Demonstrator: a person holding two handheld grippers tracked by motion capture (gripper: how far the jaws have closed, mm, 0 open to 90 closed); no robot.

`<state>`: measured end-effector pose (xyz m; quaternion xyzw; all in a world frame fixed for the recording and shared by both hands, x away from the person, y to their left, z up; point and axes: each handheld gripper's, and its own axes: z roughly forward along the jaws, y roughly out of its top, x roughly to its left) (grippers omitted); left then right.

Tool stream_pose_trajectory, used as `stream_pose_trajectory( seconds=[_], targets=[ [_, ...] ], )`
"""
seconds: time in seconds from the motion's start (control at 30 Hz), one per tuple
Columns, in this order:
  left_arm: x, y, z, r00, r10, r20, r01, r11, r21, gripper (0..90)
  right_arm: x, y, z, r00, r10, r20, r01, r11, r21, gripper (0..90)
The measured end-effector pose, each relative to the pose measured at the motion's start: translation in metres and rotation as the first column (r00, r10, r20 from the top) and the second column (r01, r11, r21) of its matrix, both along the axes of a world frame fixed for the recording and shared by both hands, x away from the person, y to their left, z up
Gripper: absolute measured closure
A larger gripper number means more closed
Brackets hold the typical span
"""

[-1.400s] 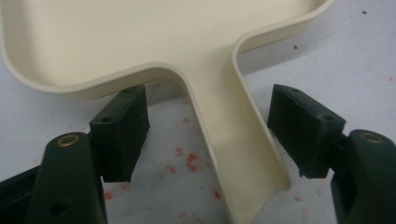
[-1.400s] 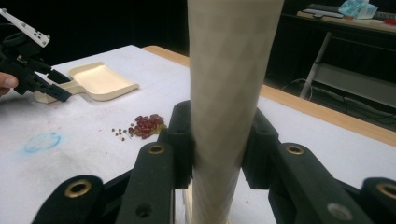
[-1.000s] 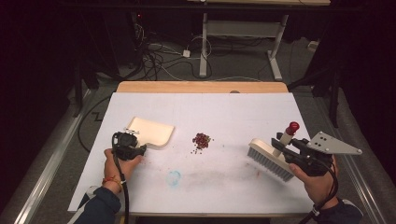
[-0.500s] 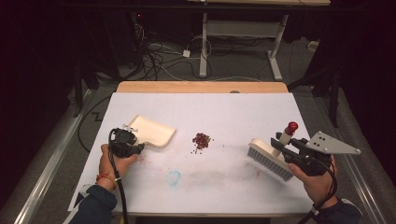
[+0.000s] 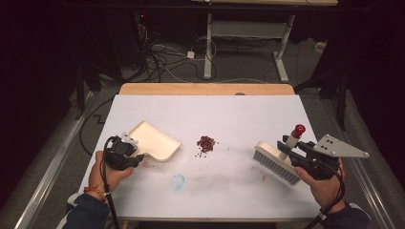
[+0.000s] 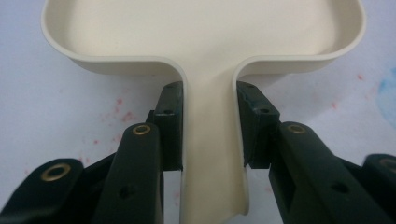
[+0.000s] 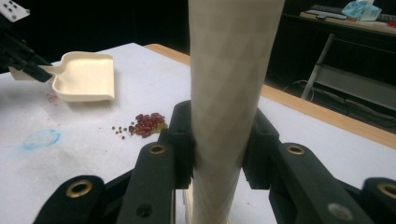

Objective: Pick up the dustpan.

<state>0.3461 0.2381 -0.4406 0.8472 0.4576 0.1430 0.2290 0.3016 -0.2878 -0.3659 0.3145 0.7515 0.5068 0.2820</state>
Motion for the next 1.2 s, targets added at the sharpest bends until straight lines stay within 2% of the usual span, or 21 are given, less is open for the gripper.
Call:
stream_pose_trajectory(
  seconds=[0.17,0.3,0.43,0.67,0.7,0.87,1.2],
  targets=[
    [-0.018,-0.001,0.002,0.9991,-0.042,-0.007,0.042,0.9991,-0.003,64.1,0.0,0.0,0.0,1.0,-0.001,-0.002,0.001,1.0,0.001,69.6],
    [-0.026,-0.002,0.003,0.9976,-0.068,-0.011,0.068,0.9977,0.007,64.1,0.001,0.0,-0.001,1.0,-0.002,0.0,0.002,1.0,0.0,69.5],
    [-0.035,-0.004,0.002,0.994,-0.105,-0.031,0.106,0.9944,0.008,64.1,0.003,0.0,-0.002,1.0,-0.006,-0.002,0.006,1.0,0.002,69.6],
    [-0.04,-0.014,-0.002,0.9862,-0.158,-0.051,0.159,0.9872,0.016,64.0,0.007,0.002,-0.002,0.9999,-0.016,0.0,0.016,0.9998,0.01,69.6],
    [-0.041,-0.018,-0.002,0.9825,-0.178,-0.055,0.179,0.9836,0.019,64.0,0.009,0.003,-0.001,0.9999,-0.016,0.001,0.016,0.9998,0.011,69.6],
    [-0.042,-0.027,-0.003,0.9757,-0.211,-0.06,0.213,0.9766,0.03,64.1,0.017,0.01,0.0,0.9999,-0.014,0.005,0.014,0.9997,0.019,69.6],
    [-0.04,-0.032,-0.005,0.9706,-0.231,-0.066,0.233,0.9722,0.02,64.0,0.047,0.028,0.005,0.9998,-0.018,0.013,0.017,0.9996,0.023,69.6]
  ],
)
